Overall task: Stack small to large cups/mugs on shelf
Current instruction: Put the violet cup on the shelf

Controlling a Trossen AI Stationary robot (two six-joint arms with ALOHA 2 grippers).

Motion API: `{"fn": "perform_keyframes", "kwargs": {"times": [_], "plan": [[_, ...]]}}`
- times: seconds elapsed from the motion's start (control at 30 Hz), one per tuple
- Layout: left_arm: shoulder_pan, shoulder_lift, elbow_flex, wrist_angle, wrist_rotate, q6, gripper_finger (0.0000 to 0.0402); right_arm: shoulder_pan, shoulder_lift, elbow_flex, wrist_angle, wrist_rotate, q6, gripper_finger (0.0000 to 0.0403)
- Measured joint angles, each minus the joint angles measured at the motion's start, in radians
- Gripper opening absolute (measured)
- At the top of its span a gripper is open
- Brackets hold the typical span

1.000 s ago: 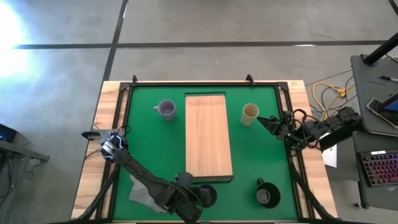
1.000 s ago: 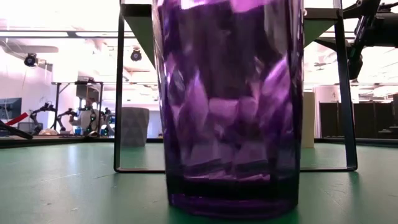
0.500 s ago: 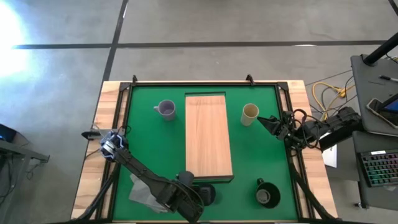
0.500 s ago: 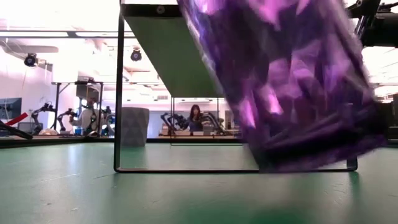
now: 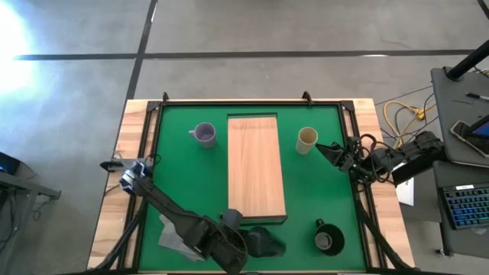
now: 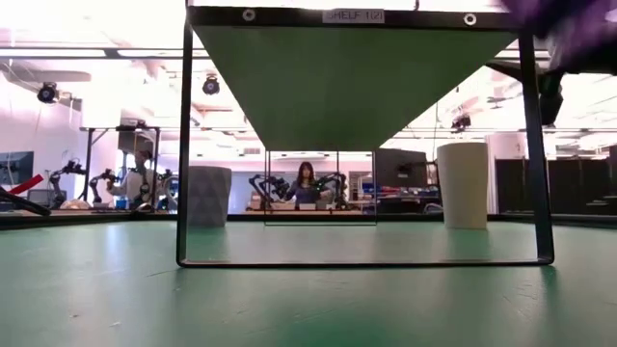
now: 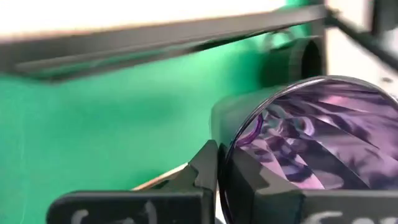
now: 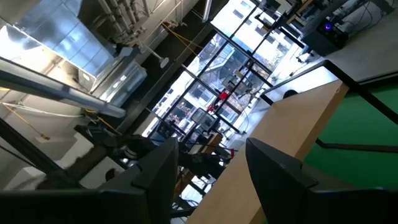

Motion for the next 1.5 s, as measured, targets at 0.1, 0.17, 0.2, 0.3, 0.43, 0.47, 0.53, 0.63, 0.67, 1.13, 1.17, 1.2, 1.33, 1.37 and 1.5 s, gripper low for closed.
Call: {"fn": "perform_keyframes", "kwargs": {"times": [0.1, 0.17, 0.2, 0.3, 0.43, 0.47, 0.53, 0.63, 0.67, 1.13, 1.17, 1.2, 1.33, 1.37, 1.5], "plan": [[0.002, -0.048, 0.023, 0.001, -0.067, 0.067, 0.0001, 0.000, 0.000, 0.000, -0.003, 0.000, 0.000, 0.0183], [0.004, -0.081, 0.027, -0.002, -0.104, 0.111, 0.0001, 0.000, 0.000, 0.000, -0.002, 0.000, 0.000, 0.0183], [0.005, -0.098, 0.027, -0.003, -0.121, 0.134, 0.0000, 0.000, 0.000, 0.000, -0.001, 0.000, 0.000, 0.0183], [0.013, -0.145, 0.027, 0.001, -0.154, 0.196, 0.0000, 0.000, -0.001, 0.000, 0.001, 0.000, 0.000, 0.0183], [0.046, -0.197, 0.026, -0.020, -0.164, 0.276, 0.0000, 0.000, -0.001, 0.000, 0.003, 0.008, 0.002, 0.0183], [0.057, -0.206, 0.026, -0.036, -0.163, 0.300, 0.0000, 0.000, -0.001, 0.000, 0.003, 0.020, 0.016, 0.0183], [0.087, -0.224, 0.026, -0.059, -0.150, 0.346, 0.0000, 0.000, -0.001, 0.000, 0.004, 0.054, 0.069, 0.0183], [0.133, -0.262, 0.023, -0.084, -0.139, 0.426, 0.0000, 0.000, -0.001, 0.000, 0.009, 0.062, 0.131, 0.0183], [0.149, -0.276, 0.023, -0.088, -0.135, 0.451, 0.0000, 0.000, -0.001, 0.000, 0.009, 0.041, 0.144, 0.0183], [0.477, -0.347, 0.023, -0.158, 0.156, 0.788, 0.0000, 0.000, 0.002, 0.028, 0.024, -0.162, 0.193, 0.0182], [0.494, -0.347, 0.023, -0.178, 0.168, 0.794, 0.0000, 0.000, 0.002, 0.042, 0.025, -0.175, 0.182, 0.0182], [0.512, -0.348, 0.023, -0.204, 0.174, 0.796, 0.0000, 0.000, 0.002, 0.058, 0.023, -0.191, 0.160, 0.0182], [0.580, -0.360, 0.023, -0.326, 0.189, 0.797, 0.0000, 0.000, 0.024, 0.151, -0.038, -0.211, 0.062, 0.0182], [0.597, -0.364, 0.023, -0.345, 0.190, 0.801, 0.0000, 0.000, 0.033, 0.180, -0.069, -0.209, 0.037, 0.0182], [0.666, -0.381, 0.024, -0.355, 0.205, 0.878, 0.0000, 0.000, 0.099, 0.304, -0.154, -0.143, -0.061, 0.0182]]}}
